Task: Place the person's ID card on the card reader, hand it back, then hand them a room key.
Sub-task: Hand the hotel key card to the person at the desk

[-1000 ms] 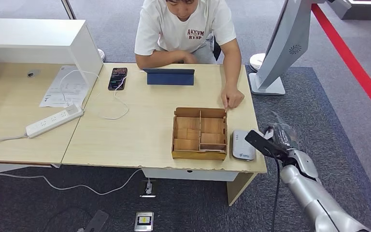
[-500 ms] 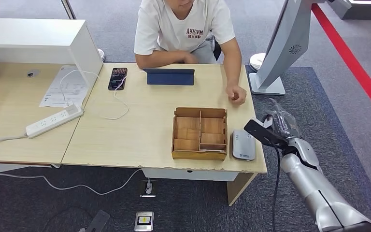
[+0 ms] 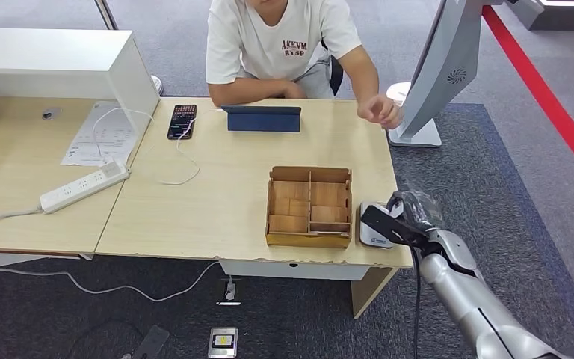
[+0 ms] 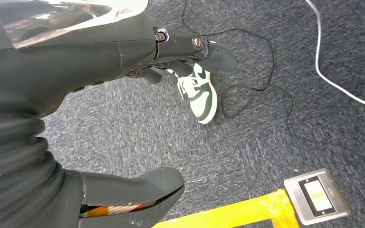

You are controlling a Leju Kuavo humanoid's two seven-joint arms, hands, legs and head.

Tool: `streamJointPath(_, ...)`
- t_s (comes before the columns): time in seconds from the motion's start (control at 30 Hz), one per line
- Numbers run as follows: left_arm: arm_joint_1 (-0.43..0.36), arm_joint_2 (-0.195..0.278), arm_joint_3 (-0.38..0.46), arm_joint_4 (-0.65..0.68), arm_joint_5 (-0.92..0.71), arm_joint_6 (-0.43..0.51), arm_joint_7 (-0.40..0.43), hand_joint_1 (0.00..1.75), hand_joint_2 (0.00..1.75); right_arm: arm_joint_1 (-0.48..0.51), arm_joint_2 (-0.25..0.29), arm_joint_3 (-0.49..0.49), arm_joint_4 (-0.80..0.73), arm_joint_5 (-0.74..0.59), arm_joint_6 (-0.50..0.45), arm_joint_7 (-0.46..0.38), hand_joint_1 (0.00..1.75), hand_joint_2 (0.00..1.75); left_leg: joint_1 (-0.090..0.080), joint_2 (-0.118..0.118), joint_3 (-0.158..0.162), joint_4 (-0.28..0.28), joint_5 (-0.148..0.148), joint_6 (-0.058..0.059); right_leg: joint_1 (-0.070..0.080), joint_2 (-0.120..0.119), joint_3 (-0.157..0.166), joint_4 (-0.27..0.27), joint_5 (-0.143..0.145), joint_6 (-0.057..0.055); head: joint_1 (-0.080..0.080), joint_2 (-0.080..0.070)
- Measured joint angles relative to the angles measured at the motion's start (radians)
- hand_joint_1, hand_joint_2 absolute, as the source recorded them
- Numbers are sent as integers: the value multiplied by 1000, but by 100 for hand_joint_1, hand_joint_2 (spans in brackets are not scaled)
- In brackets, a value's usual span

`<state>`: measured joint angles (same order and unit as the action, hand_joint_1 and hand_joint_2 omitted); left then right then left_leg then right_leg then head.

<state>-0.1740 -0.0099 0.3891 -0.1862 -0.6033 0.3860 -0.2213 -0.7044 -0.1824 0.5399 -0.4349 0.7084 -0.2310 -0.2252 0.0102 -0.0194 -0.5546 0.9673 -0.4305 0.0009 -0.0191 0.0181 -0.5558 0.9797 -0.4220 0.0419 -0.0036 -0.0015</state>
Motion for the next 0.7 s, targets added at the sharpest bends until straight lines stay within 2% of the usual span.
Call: streamJointPath(0.7,-1,0,-12,0,-6,-3,7,0,175,24,19,29,7,0,10,14,175,175,0,0,1,0,0,0,0,0,0,0,0,0,0,0)
